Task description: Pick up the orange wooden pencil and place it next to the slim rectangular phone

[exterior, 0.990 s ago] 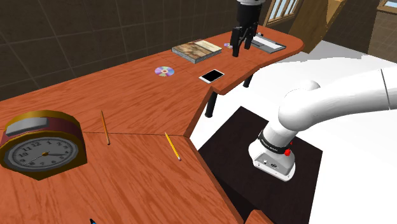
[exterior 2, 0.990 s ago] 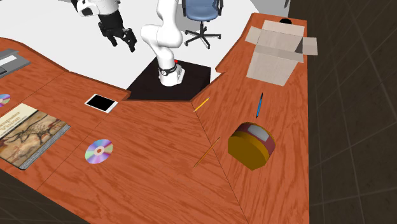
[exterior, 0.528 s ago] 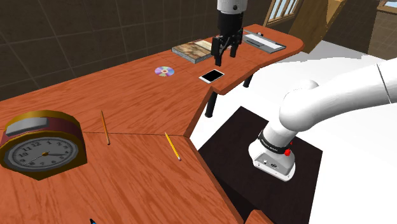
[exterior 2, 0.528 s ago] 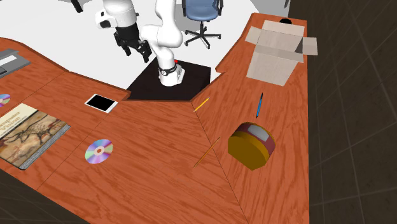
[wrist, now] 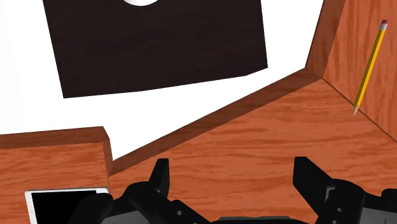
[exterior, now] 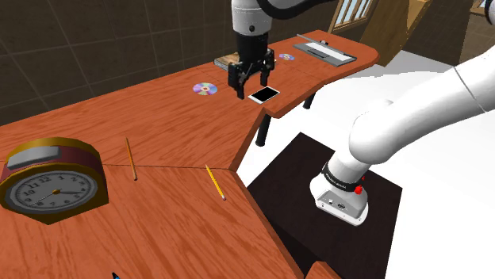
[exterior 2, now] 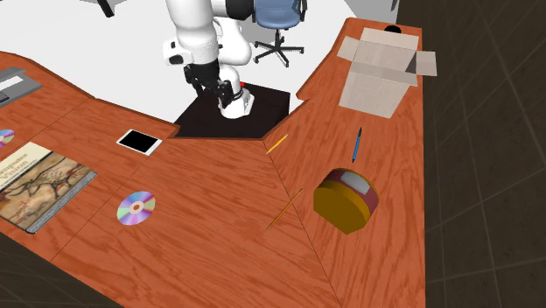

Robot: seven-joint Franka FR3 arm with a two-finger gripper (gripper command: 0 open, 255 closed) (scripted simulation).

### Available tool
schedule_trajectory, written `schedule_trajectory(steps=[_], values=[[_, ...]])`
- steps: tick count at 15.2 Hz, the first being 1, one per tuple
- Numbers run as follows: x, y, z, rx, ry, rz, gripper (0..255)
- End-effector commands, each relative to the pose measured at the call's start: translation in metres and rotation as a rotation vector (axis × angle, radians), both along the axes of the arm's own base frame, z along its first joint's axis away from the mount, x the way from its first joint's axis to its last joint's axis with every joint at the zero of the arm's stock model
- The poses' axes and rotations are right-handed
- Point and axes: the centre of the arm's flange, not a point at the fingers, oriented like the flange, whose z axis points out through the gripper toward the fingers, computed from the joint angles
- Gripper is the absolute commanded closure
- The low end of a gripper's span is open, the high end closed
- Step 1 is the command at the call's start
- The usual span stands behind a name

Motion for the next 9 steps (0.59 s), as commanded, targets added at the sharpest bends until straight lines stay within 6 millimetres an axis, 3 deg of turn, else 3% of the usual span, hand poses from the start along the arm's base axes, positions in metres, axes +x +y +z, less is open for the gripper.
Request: schedule_trajectory(steps=[1,9], values=[[0.009,0.028,-0.007,-0.007,-0.003,-0.017,0],[0.048,0.124,-0.041,-0.038,-0.012,-0.076,0]])
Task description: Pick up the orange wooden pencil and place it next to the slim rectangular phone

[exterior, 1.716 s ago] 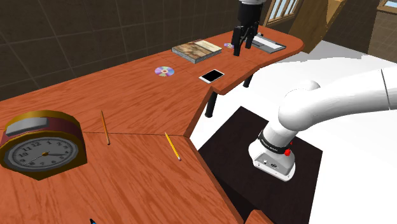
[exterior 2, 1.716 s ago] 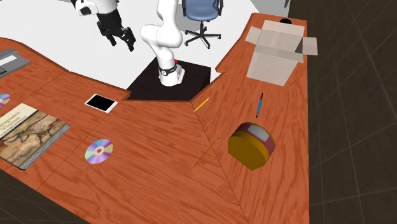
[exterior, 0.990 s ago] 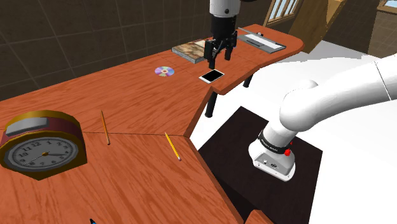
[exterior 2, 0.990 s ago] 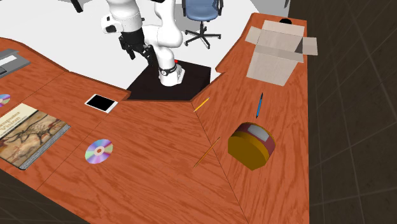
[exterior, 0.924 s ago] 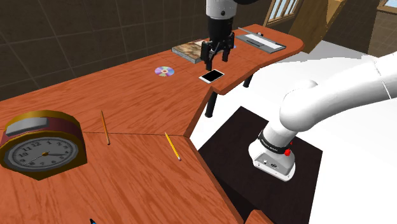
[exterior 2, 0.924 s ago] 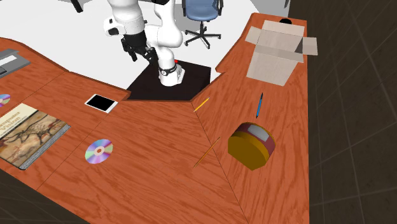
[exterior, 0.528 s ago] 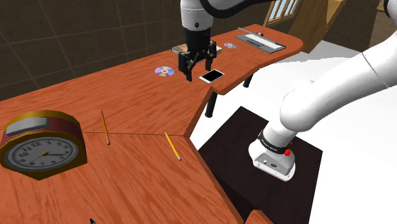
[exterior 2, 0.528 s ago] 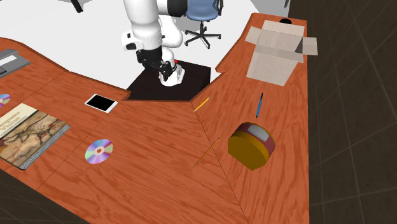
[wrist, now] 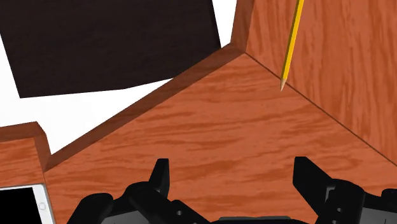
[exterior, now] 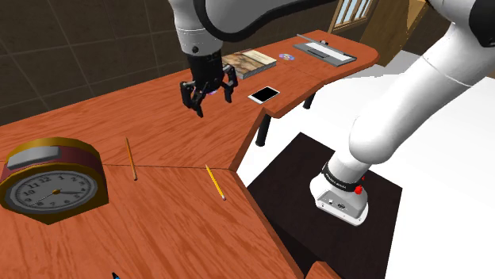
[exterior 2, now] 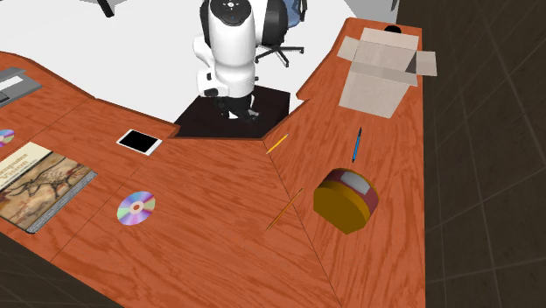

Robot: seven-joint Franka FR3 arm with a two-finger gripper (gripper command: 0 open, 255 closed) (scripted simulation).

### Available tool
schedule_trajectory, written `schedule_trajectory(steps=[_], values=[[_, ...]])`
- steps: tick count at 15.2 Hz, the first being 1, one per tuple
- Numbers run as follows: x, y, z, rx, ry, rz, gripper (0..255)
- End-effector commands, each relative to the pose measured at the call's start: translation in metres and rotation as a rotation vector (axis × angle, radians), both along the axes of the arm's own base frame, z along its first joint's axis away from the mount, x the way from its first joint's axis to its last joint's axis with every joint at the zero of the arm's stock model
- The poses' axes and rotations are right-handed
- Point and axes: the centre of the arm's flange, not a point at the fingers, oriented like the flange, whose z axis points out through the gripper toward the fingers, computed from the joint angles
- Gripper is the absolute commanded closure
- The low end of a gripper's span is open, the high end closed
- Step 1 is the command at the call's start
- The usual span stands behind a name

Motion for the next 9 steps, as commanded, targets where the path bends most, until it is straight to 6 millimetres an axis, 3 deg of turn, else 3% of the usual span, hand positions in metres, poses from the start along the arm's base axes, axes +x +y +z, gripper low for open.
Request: schedule_trajectory(steps=[1,9], values=[[0.008,0.024,-0.011,-0.007,-0.002,-0.017,0],[0.053,0.116,-0.048,-0.038,-0.011,-0.076,0]])
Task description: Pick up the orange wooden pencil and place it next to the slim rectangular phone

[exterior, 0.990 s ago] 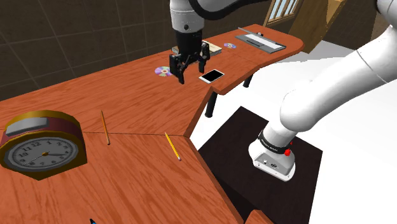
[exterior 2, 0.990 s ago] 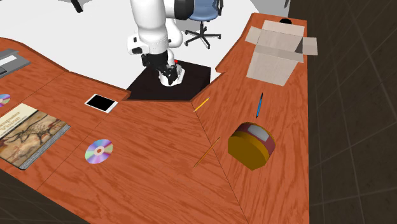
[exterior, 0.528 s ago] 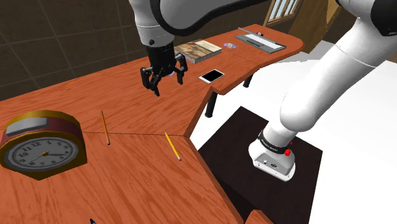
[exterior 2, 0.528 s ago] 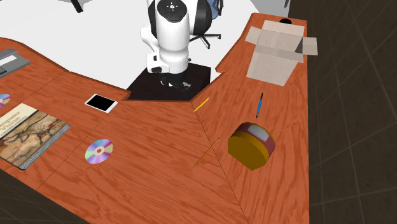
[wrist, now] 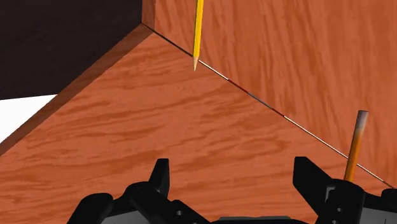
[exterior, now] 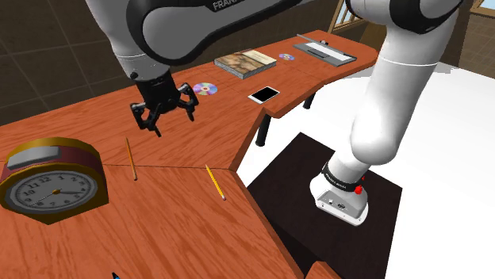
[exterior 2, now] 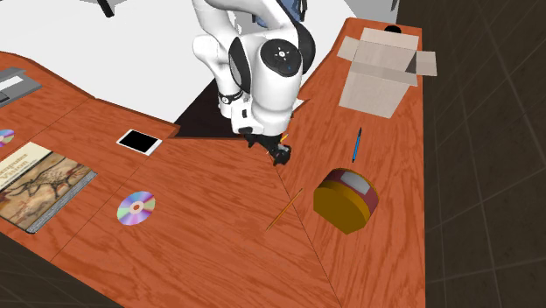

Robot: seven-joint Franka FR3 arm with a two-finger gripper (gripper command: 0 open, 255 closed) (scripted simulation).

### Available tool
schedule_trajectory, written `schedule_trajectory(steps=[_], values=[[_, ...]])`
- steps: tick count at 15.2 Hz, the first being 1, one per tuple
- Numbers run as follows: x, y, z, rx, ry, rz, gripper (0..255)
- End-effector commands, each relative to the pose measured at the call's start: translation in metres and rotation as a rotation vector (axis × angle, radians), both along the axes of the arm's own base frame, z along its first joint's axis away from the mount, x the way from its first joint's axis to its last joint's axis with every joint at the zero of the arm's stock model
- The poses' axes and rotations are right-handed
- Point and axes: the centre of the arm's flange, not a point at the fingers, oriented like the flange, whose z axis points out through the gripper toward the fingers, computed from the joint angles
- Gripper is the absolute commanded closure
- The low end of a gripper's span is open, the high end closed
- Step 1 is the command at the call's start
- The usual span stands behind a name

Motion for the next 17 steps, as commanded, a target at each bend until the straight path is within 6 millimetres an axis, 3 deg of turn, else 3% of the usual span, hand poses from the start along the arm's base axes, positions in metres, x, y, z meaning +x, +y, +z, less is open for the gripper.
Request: schedule_trajectory(steps=[1,11,17], values=[[0.011,0.024,-0.012,-0.008,-0.003,-0.018,0],[0.076,0.132,-0.061,-0.047,-0.014,-0.090,0],[0.072,0.126,-0.092,-0.047,-0.014,-0.090,0]])
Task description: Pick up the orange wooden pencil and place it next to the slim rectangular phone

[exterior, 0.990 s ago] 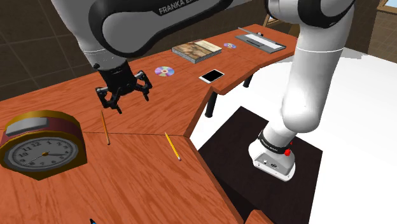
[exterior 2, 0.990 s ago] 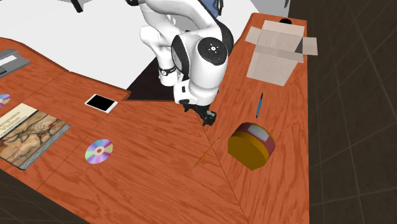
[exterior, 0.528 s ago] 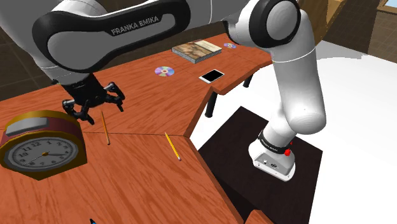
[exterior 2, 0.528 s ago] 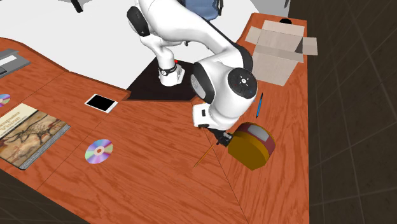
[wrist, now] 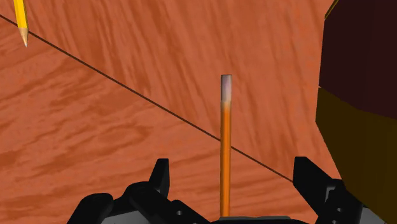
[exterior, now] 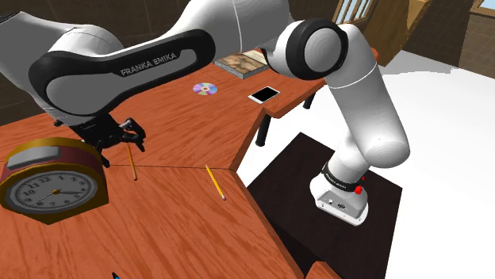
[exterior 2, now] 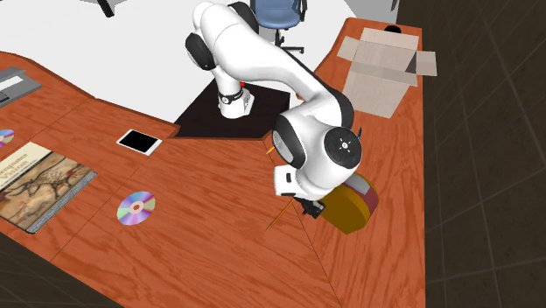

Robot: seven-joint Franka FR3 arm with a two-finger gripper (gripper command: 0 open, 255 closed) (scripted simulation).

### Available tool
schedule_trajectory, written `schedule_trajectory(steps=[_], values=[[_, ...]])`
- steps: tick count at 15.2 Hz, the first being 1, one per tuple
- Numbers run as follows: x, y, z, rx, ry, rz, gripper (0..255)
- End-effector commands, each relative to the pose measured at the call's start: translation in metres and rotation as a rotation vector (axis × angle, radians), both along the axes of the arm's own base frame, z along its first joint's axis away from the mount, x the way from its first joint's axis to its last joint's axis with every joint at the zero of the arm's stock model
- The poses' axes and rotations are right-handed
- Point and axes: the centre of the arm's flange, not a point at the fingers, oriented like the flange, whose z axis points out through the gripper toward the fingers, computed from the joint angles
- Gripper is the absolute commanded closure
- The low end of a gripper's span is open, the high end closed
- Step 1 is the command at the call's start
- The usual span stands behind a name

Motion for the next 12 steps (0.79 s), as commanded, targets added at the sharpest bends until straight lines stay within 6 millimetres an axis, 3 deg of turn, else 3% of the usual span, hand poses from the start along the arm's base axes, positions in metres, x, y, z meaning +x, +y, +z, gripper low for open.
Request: schedule_trajectory(steps=[1,10,11,12], values=[[-0.0023,-0.0024,-0.0105,0.000,0.000,0.000,0],[-0.0026,-0.0030,-0.0134,0.000,0.000,0.000,0],[-0.0026,-0.0030,-0.0134,0.000,0.000,0.000,255],[-0.0026,-0.0030,-0.0134,0.000,0.000,0.000,255]])
